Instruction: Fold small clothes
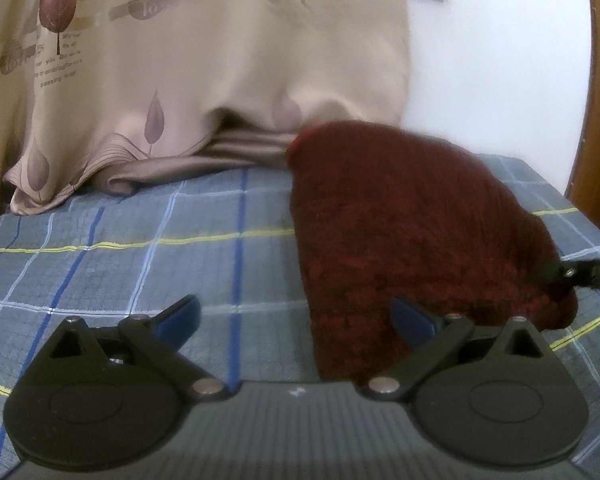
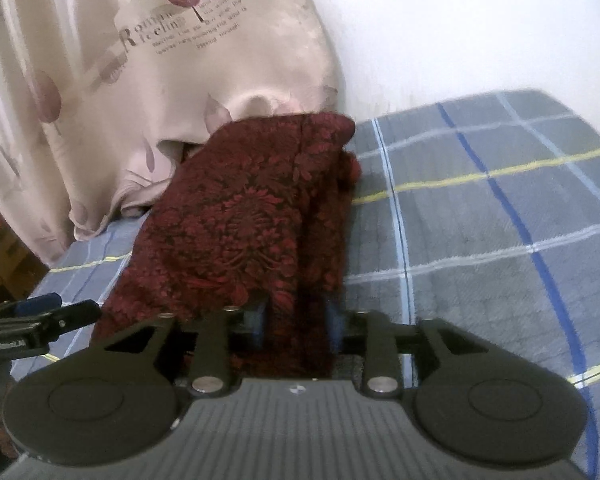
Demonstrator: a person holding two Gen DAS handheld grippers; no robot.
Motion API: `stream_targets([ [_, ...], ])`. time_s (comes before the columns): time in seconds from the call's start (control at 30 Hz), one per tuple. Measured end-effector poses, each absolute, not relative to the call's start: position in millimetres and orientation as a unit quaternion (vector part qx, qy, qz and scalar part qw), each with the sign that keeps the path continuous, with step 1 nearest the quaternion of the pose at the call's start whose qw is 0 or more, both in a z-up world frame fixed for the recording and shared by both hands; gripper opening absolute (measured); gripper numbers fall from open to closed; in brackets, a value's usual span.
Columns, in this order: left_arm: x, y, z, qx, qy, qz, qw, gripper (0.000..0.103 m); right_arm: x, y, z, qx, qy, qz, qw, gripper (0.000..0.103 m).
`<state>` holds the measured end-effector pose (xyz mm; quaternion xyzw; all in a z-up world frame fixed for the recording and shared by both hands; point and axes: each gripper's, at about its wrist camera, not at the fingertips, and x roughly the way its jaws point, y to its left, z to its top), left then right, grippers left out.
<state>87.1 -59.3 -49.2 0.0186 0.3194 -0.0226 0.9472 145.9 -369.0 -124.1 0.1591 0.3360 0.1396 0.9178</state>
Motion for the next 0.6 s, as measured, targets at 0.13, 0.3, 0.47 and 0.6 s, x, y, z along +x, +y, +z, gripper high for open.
stream_targets([
  [0.13,89.1,-60.2,-47.4,0.022,0.320,-0.023,0.947,0.102,137.1,-372.7,-114.8,0.168,0.315,0.138,0.924,0.058],
  [0.3,95.5,-59.0,-42.6,0.032,0.312,-0.030,0.949,0.102,132.5,-379.5,-101.5,0.180,0.292,0.139,0.929,0.071],
  [0.47,120.0,-48.0,-34.8,0.013,0.315,-0.077,0.946,0.102,146.6,-384.2,-89.2,0.200,0.282,0.141,0.928,0.089],
  [0.6,144.9,-36.7,-35.2,-0.029,0.317,-0.093,0.943,0.102,166.7,-390.6,-88.4,0.216,0.288,0.139,0.923,0.091],
])
